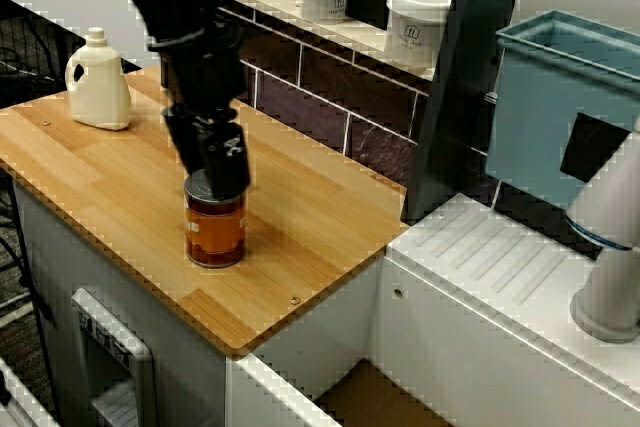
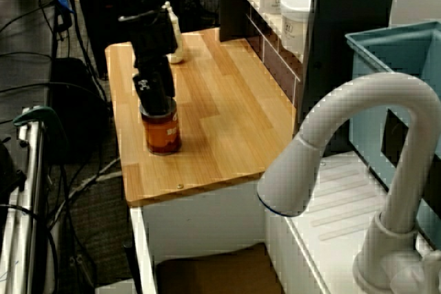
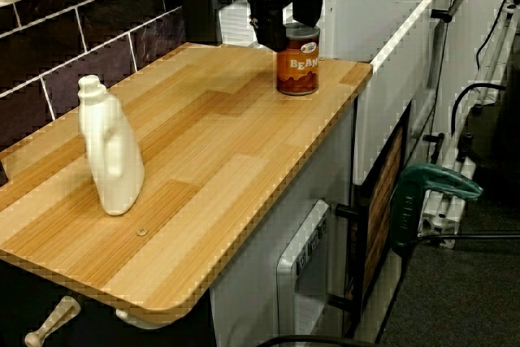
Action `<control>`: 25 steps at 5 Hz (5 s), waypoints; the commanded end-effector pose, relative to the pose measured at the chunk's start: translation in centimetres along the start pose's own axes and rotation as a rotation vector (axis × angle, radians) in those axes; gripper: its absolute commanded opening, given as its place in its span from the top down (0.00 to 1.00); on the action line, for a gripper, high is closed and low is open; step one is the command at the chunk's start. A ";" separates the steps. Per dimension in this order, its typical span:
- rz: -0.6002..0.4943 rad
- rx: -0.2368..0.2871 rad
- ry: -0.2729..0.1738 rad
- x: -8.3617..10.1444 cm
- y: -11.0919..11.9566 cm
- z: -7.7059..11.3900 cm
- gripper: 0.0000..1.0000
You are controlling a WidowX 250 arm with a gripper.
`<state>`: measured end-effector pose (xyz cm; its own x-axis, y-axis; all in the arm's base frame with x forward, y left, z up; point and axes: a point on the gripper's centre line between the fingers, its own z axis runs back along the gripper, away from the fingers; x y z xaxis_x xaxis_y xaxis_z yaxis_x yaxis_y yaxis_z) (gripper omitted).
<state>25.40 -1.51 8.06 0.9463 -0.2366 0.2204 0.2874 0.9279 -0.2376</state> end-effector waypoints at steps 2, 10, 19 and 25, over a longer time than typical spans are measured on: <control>-0.016 -0.018 -0.056 0.3 1.3 3.9 0.00; -0.266 -0.029 0.142 -0.1 -10.7 -3.7 0.00; -0.126 0.011 0.159 -1.7 -0.2 -2.1 0.00; -0.058 0.010 0.191 -1.0 4.1 -1.6 0.00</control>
<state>25.68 1.38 5.18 0.9384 -0.3435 0.0390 0.3430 0.9112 -0.2283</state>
